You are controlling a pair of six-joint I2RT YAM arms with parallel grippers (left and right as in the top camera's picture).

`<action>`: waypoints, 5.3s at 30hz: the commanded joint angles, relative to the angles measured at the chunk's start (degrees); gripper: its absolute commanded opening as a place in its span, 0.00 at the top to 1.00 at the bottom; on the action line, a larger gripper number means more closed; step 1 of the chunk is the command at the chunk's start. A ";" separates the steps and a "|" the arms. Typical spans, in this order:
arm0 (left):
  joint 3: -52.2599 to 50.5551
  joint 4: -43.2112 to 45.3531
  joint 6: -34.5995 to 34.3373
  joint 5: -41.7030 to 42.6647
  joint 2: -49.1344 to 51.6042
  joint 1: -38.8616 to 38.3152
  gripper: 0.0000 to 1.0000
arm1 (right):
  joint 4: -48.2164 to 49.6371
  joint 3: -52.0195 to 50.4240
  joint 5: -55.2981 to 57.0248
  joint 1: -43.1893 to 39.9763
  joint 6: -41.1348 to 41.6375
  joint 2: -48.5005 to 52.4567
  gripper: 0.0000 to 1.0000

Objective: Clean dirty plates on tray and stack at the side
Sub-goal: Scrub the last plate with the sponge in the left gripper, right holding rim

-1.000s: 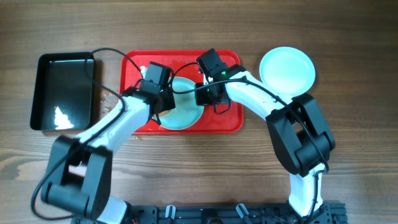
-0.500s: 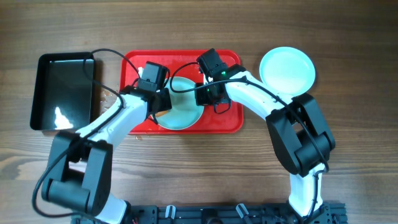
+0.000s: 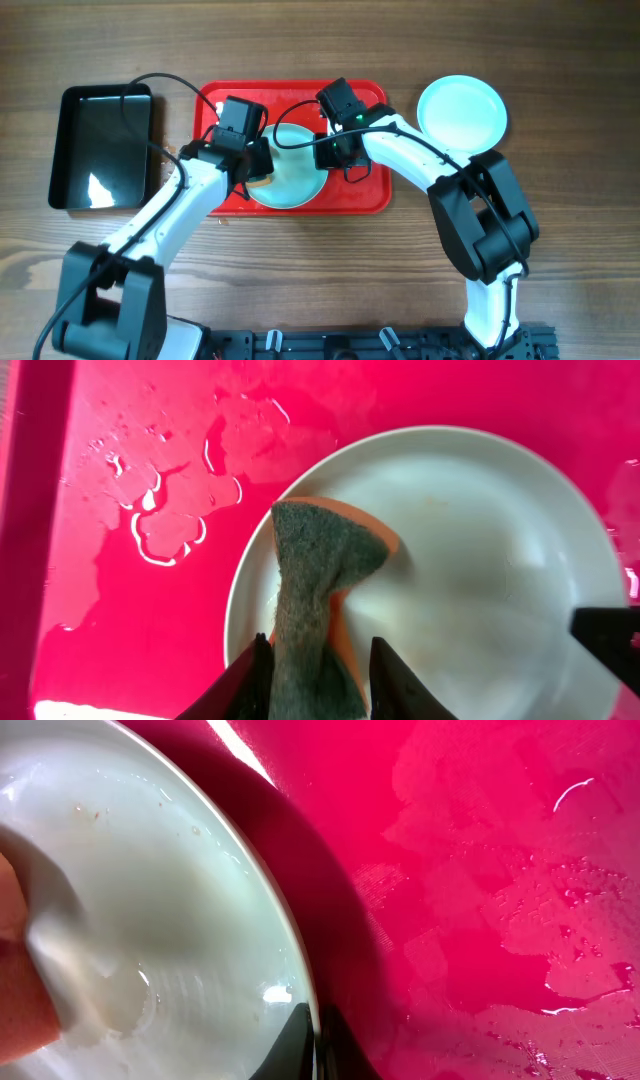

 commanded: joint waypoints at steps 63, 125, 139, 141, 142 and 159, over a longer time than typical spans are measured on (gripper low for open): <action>3.50 -1.42 -2.51 -11.52 -0.76 -3.98 0.96 | -1.03 -0.98 1.70 0.33 0.00 3.58 0.96; 3.58 7.96 -7.04 10.95 12.70 -4.09 0.96 | -0.94 -0.98 1.75 0.33 -0.11 3.58 0.96; 2.97 4.50 -0.70 -15.04 13.27 -0.63 0.96 | -1.07 -0.98 1.77 0.33 -0.15 3.58 0.96; 2.97 3.17 -0.68 -15.04 13.27 0.59 0.96 | -1.07 -0.98 1.79 0.33 -0.15 3.58 0.96; 2.99 2.40 0.17 -15.06 13.25 1.38 0.96 | -1.07 -0.98 1.79 0.33 -0.17 3.58 0.96; 2.95 0.76 1.51 1.53 1.73 -4.07 0.96 | -0.96 -0.98 1.90 0.33 -0.07 3.58 0.96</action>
